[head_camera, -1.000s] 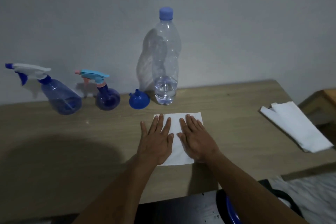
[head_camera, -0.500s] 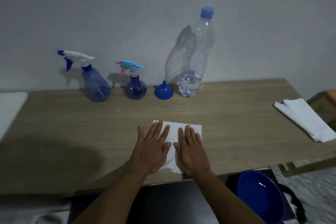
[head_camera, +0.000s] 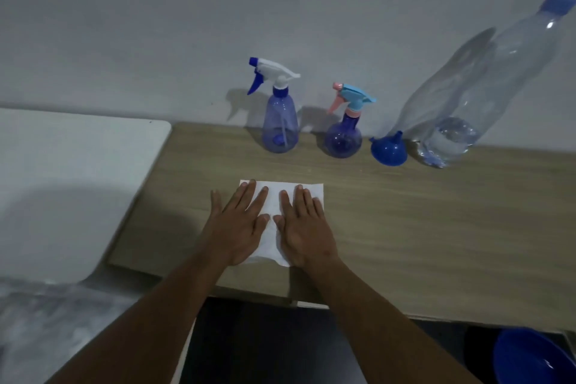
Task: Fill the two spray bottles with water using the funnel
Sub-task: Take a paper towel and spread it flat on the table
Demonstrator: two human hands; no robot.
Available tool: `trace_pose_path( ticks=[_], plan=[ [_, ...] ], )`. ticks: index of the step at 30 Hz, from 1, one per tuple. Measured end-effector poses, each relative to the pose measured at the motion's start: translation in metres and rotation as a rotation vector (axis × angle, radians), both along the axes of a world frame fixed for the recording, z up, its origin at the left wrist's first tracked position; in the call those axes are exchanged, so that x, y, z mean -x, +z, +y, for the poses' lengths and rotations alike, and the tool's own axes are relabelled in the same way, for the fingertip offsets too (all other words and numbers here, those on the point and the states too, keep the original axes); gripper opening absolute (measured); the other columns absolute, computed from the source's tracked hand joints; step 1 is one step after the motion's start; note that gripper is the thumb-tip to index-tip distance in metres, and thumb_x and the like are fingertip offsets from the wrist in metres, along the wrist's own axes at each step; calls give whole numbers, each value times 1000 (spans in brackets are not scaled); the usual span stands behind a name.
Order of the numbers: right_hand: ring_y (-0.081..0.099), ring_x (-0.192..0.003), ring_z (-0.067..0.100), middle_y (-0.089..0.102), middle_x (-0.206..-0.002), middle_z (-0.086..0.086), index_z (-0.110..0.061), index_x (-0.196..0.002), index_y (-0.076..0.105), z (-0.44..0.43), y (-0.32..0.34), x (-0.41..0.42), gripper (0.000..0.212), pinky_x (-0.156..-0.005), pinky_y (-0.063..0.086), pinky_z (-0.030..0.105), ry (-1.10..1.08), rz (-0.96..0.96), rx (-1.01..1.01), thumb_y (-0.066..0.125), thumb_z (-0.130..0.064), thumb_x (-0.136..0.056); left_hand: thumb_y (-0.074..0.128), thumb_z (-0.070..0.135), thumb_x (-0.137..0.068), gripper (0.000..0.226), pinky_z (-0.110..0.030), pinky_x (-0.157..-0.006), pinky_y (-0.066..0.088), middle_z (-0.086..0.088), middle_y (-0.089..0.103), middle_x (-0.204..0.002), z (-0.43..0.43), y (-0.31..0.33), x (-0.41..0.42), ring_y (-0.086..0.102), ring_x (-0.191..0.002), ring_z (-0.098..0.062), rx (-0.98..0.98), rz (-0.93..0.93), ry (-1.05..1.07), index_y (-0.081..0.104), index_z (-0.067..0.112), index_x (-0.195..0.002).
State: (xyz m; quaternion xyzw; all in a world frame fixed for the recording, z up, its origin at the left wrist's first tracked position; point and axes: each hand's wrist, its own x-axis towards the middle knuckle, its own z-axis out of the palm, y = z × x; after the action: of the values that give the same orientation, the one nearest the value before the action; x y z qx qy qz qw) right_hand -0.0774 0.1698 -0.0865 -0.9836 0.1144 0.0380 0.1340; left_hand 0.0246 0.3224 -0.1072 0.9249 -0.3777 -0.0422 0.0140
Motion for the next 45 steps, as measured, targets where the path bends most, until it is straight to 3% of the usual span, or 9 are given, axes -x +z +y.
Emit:
trace_pose_path(
  ticks=[5,12,20,24,29,35,42,45],
  plan=[
    [-7,-155,29,-6,-167,18,-15,-161,0,35,3,6,60,-125,-6,43,66,9,-20,13,-42,-109,6,52,-97,66,-67,-115,9,-2,10,-164,39,10,14,8,-152,-20,-5,-16,49,13,24,-156],
    [-8,-156,26,-5,-167,16,-13,-161,0,19,3,73,61,-124,-11,39,78,-14,-59,13,-44,-110,5,50,-97,67,-64,-116,10,-6,8,-164,21,17,79,8,-152,-23,-58,-4,45,11,22,-157],
    [-9,-155,26,-6,-167,15,-14,-161,-1,-90,-4,176,63,-118,-21,37,42,-20,-19,14,-47,-109,1,51,-98,66,-63,-117,8,-4,6,-164,-88,18,175,5,-152,-22,-30,33,-22,12,22,-157],
    [-8,-156,26,-5,-167,15,-15,-162,1,-158,-4,217,63,-119,-19,35,25,-21,-4,15,-47,-109,-5,51,-97,70,-65,-116,9,-5,12,-164,-157,20,217,10,-151,-23,-4,46,-22,18,21,-156],
    [-10,-155,26,-8,-168,14,-17,-161,0,-238,-2,250,63,-121,-15,34,21,-2,-4,16,-48,-109,6,48,-97,66,-67,-115,9,-5,14,-163,-232,22,251,11,-151,-24,-11,37,-39,20,22,-156],
    [-11,-155,25,-9,-168,13,-19,-161,-3,-318,-2,273,64,-123,-10,35,-23,5,20,14,-50,-108,3,52,-99,63,-65,-116,-4,2,-12,-164,-319,13,264,-14,-151,-17,-48,80,-69,-7,29,-156],
    [-8,-155,26,-7,-168,14,-18,-162,0,-369,-6,308,63,-121,-10,34,-129,12,5,15,-48,-108,5,51,-101,62,-63,-117,-5,1,-15,-164,-384,11,288,-17,-150,-18,-48,104,-146,-10,28,-156],
    [-3,-156,27,-1,-168,15,-16,-162,6,-374,-2,330,61,-124,-3,36,-144,18,-28,17,-44,-109,3,57,-98,65,-60,-118,-4,1,-15,-164,-388,16,305,-16,-150,-18,-53,126,-193,-10,28,-155]
  ],
)
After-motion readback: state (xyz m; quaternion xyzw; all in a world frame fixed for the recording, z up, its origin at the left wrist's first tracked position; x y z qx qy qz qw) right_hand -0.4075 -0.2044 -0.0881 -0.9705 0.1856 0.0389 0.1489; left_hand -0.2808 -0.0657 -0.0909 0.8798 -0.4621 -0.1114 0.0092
